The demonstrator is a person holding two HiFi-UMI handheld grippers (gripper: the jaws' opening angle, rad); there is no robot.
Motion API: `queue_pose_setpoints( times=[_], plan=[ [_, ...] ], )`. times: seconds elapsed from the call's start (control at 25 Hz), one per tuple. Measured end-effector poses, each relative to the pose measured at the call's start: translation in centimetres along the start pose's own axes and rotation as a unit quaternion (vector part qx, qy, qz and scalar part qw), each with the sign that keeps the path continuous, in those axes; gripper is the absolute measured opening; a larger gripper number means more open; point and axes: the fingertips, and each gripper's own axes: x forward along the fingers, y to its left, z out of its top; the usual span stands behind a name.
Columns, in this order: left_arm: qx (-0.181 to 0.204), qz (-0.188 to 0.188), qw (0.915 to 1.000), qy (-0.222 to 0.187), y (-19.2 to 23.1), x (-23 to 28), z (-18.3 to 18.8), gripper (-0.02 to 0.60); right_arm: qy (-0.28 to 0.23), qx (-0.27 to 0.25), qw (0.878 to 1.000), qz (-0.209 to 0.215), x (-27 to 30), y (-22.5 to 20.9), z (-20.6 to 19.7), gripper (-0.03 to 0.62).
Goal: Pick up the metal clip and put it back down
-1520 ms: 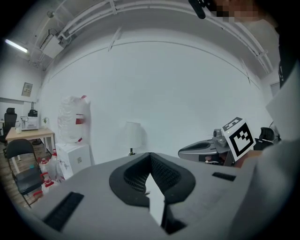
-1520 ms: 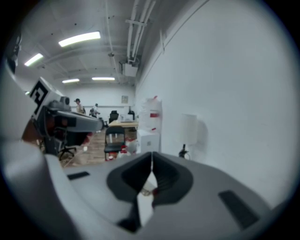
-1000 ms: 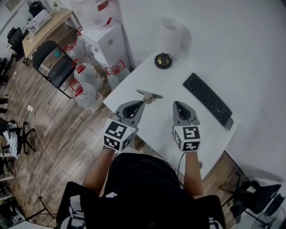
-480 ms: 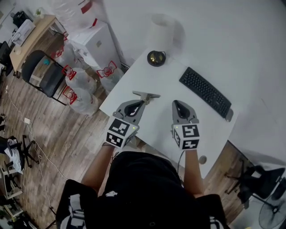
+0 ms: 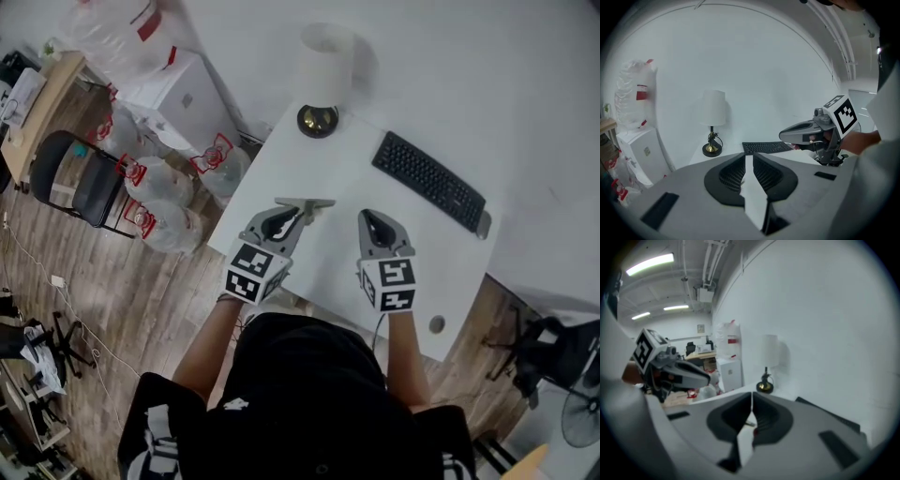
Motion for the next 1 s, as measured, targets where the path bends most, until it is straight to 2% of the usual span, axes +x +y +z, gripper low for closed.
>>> queue_pose_setpoints(
  times=[0.48,0.72,1.0],
  plan=[
    [0.005,-0.061,0.9955,0.072,2.0,4.2,-4.2,0.170,0.029,0.021,0.999,-0.039,1.4,-1.9,-1.3,0.035],
    [0.038,-0.103,0.9839,0.141,1.6,5.8,-8.3,0.210,0.038,0.031,0.997,-0.055,1.4,-2.6,-2.2,0.035],
    [0.094,-0.118,0.9675,0.202,2.1,7.9,-12.8,0.242,0.042,0.043,0.995,-0.075,1.2,-3.8,-2.7,0.035]
  ],
)
